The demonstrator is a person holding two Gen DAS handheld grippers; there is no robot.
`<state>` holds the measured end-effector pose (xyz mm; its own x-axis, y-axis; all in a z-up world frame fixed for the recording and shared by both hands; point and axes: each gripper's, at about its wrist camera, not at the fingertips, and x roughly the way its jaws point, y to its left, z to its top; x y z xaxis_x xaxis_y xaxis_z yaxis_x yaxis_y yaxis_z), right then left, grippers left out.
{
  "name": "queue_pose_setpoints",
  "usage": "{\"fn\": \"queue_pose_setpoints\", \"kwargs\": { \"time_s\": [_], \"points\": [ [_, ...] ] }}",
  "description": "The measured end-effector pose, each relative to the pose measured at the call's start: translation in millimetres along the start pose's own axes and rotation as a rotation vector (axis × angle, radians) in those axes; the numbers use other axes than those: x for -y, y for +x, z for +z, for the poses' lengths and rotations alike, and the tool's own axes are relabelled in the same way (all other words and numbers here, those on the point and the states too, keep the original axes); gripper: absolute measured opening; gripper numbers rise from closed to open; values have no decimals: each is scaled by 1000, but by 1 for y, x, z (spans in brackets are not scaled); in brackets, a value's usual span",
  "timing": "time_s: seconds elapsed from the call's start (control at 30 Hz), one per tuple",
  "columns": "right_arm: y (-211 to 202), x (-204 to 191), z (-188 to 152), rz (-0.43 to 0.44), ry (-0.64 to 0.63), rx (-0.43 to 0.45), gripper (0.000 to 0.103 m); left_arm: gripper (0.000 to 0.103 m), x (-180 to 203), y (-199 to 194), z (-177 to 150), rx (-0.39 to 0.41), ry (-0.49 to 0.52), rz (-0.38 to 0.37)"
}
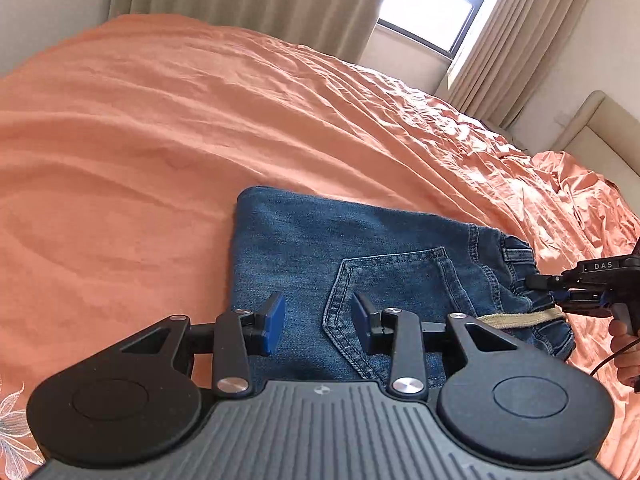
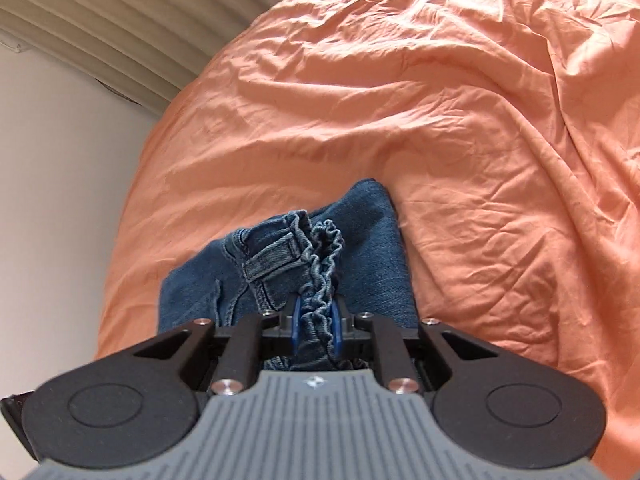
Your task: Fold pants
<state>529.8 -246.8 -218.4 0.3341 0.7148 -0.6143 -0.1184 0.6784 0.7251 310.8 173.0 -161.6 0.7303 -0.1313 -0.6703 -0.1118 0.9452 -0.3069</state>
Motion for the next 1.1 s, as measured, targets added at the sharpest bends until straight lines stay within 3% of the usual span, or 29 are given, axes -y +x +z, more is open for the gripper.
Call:
{"fn": "queue_pose_setpoints", "kwargs": {
  "time_s": [0.17, 0.27, 0.37, 0.47, 0.57, 0.67, 0.8, 0.9, 1.03, 1.1],
  "points": [
    [23, 28, -1, -68, 32, -9, 10, 41, 9, -5, 1, -9, 73, -10],
    [19, 24, -7, -108, 8, 17, 22, 41, 17, -14, -3, -23, 140, 2],
    [-8, 15, -23, -137, -41, 101, 38, 41, 26, -29, -9, -31, 203, 13],
    [-38, 26, -59, -79, 35, 181, 46, 51, 35, -47, -22, -30, 239, 5],
    [-57, 51, -99, 15, 194, 262, 63, 63, 51, -64, -42, -28, 303, 22],
    [-55, 68, -121, 65, 301, 274, 60, 64, 67, -72, -67, -57, 417, 79],
    [-41, 70, -112, 51, 299, 249, 48, 64, 80, -67, -99, -121, 555, 166],
    [-36, 69, -111, 63, 276, 275, 41, 64, 85, -58, -115, -124, 586, 226],
    [-32, 64, -113, 72, 239, 274, 33, 64, 89, -36, -114, -104, 553, 334],
    [-35, 66, -112, 92, 245, 281, 18, 53, 92, -22, -113, -111, 565, 413]
  ]
}}
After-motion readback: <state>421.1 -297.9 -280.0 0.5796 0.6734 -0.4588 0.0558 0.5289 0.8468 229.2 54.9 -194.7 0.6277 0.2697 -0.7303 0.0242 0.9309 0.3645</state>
